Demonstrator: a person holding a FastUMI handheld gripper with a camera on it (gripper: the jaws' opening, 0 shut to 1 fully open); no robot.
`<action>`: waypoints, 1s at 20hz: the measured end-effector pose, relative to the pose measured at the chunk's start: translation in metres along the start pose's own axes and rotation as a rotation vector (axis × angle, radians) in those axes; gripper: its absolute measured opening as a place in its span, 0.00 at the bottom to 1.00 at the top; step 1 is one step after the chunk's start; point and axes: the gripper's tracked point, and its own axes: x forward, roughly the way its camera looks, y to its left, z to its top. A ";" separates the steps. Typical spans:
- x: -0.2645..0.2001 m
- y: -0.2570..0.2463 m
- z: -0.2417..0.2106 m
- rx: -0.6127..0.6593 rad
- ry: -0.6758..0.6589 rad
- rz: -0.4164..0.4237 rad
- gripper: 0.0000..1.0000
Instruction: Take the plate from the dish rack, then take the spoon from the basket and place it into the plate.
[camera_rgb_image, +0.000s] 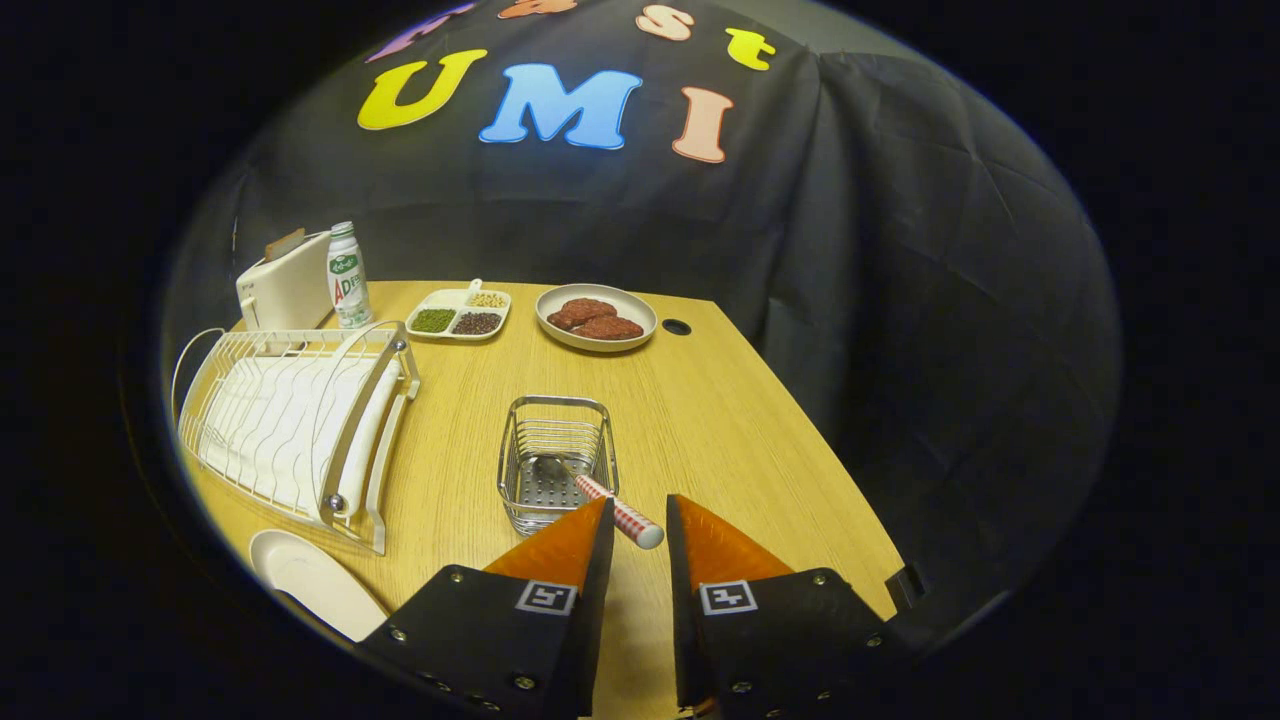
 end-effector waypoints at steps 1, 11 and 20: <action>0.001 0.000 0.001 -0.013 -0.007 0.005 0.31; -0.011 0.017 0.006 -0.084 -0.040 0.074 0.11; -0.036 0.036 0.010 -0.123 -0.047 0.044 0.04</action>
